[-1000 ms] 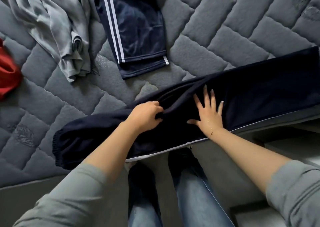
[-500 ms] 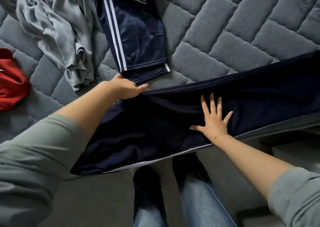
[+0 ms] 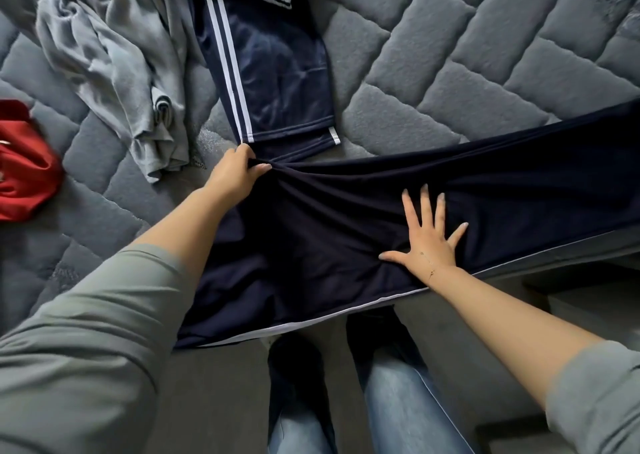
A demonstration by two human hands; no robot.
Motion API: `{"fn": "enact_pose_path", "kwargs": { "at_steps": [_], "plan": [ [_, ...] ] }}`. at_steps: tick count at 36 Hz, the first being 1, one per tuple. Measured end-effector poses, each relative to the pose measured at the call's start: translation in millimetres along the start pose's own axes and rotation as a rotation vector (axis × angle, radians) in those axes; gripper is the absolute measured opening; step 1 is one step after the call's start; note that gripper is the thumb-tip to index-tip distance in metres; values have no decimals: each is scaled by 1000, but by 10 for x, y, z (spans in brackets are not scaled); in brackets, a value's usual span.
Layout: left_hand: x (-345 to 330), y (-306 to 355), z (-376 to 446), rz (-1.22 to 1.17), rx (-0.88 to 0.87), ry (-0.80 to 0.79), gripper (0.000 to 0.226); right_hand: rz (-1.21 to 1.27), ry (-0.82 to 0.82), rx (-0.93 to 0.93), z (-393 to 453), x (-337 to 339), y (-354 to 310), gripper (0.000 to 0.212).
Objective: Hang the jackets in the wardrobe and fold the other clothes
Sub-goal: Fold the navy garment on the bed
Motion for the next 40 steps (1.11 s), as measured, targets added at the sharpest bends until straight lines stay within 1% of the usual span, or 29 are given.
{"fn": "enact_pose_path", "kwargs": {
  "at_steps": [2, 4, 6, 8, 9, 11, 12, 13, 15, 17, 18, 19, 20, 21, 23, 24, 25, 26, 27, 29, 30, 32, 33, 35, 38, 40],
  "plan": [
    [-39, -1, -34, -91, 7, 17, 40, 12, -10, 8, -1, 10, -42, 130],
    [-47, 4, -84, -170, 3, 14, 42, 36, 17, 55, -16, 46, -92, 129],
    [-37, 28, -175, -212, -10, -11, 46, 32, 85, 161, -45, 93, -151, 121],
    [-29, 89, -328, -220, -55, -5, 43, 11, 150, 272, -84, 133, -225, 110],
    [-32, 137, -437, -194, -105, 34, 40, 25, 170, 305, -100, 148, -258, 105],
    [-92, 254, -718, -71, -272, 141, 35, 112, 190, 336, -129, 188, -313, 95],
    [-174, 296, -876, -5, -357, 167, 33, 173, 206, 346, -147, 217, -331, 91],
    [-283, 318, -1032, 50, -421, 180, 33, 229, 237, 359, -171, 254, -340, 86],
    [-563, 296, -1300, 132, -462, 166, 44, 243, 347, 396, -246, 325, -336, 81],
    [-907, 236, -1496, 210, -435, 130, 55, 133, 446, 436, -306, 337, -349, 80],
    [-1077, 203, -1559, 250, -401, 88, 59, 74, 464, 453, -309, 328, -365, 80],
    [-1230, 178, -1599, 278, -356, 38, 62, 21, 446, 465, -288, 311, -391, 79],
    [-1345, 162, -1623, 289, -306, 7, 62, -31, 394, 468, -247, 285, -411, 77],
    [-1424, 159, -1630, 285, -256, 8, 58, -82, 315, 458, -191, 245, -421, 73],
    [-1490, 215, -1601, 247, -174, 99, 41, -127, 134, 419, -70, 148, -393, 64],
    [-1496, 278, -1576, 213, -136, 155, 33, -121, 76, 408, -40, 105, -366, 61],
    [-1483, 364, -1540, 172, -96, 198, 29, -107, 60, 407, -26, 84, -337, 60],
    [-1463, 464, -1493, 134, -65, 224, 31, -93, 63, 407, -28, 77, -310, 60],
    [-1451, 571, -1437, 105, -47, 230, 37, -73, 62, 401, -42, 77, -279, 59],
    [-1471, 789, -1282, 99, -33, 182, 56, 2, 33, 380, -71, 88, -169, 57],
    [-1488, 887, -1189, 109, -31, 137, 61, 64, 10, 368, -87, 94, -91, 56],
    [-1532, 1026, -970, 96, -8, 41, 62, 276, -20, 340, -120, 153, 114, 54],
    [-1559, 1070, -861, 75, 18, 5, 61, 405, -3, 322, -137, 208, 256, 52],
    [-1608, 1143, -695, 55, 64, -14, 60, 577, 104, 263, -170, 348, 616, 48],
    [-1732, 1304, -623, 66, 79, 8, 60, 562, 301, 125, -188, 541, 1246, 43],
    [-1832, 1451, -629, 66, 85, 20, 61, 555, 351, 50, -167, 602, 1597, 41]
  ]
}}
Point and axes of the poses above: each hand's wrist, its own z-axis towards the middle knuckle, its own x-axis out of the back of the hand, y = z × x, the point moved 4 cm from there along z, towards the middle knuckle, and after that the axes turned 11 degrees about -y, right-handed, at the moved point
